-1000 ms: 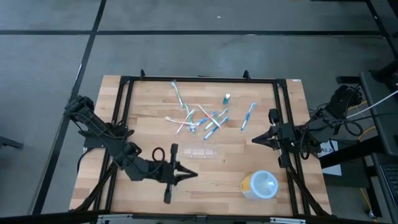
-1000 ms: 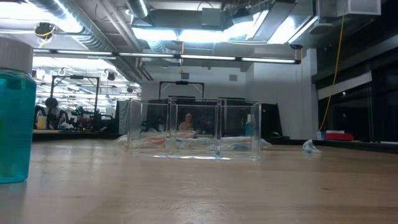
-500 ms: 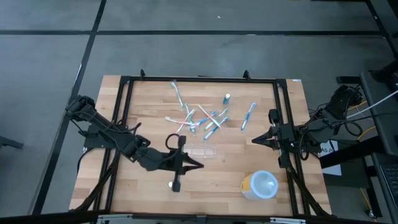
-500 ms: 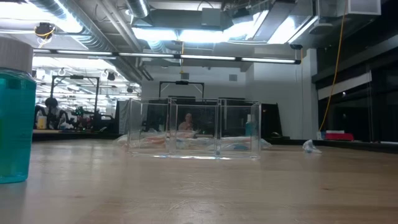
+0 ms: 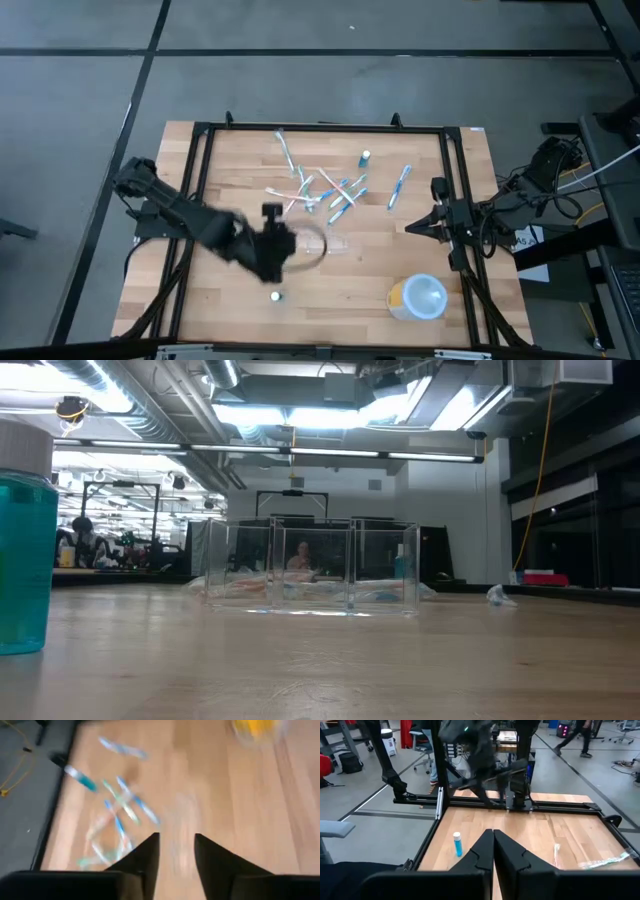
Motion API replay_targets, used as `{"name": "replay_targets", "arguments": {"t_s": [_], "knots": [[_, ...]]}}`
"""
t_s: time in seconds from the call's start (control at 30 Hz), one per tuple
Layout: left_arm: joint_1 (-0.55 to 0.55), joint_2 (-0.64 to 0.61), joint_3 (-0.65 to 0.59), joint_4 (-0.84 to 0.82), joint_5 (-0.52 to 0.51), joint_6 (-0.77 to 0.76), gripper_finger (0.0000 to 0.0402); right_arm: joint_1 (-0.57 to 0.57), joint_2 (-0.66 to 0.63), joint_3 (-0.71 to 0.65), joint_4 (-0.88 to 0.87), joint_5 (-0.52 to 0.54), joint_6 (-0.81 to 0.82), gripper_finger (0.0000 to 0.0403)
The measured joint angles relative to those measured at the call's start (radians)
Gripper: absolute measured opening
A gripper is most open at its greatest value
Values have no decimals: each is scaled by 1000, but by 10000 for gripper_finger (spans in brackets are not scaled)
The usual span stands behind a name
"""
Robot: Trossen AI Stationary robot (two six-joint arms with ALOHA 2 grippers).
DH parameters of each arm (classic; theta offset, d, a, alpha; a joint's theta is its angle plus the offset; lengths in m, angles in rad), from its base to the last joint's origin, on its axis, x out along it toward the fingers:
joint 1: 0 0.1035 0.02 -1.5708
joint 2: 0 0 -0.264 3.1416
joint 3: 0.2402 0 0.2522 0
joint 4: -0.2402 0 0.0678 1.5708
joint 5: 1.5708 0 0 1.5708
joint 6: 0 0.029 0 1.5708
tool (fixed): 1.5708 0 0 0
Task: Pick & Place toothbrushing station
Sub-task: Put the blue mouthwash into the transparent organizer
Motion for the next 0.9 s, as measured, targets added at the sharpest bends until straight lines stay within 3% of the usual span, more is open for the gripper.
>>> {"name": "replay_targets", "arguments": {"t_s": [0.2,0.4,0.6,0.9], "knots": [[-112,121,0,-160,6,-202,194,21,0,0,0,0,4,14],[-221,225,0,-238,87,-397,222,66,6,0,0,40,22,14],[-296,266,0,-205,125,-572,222,95,6,0,1,96,18,14],[-320,274,0,-98,121,-624,240,99,7,0,1,106,6,14]]}}
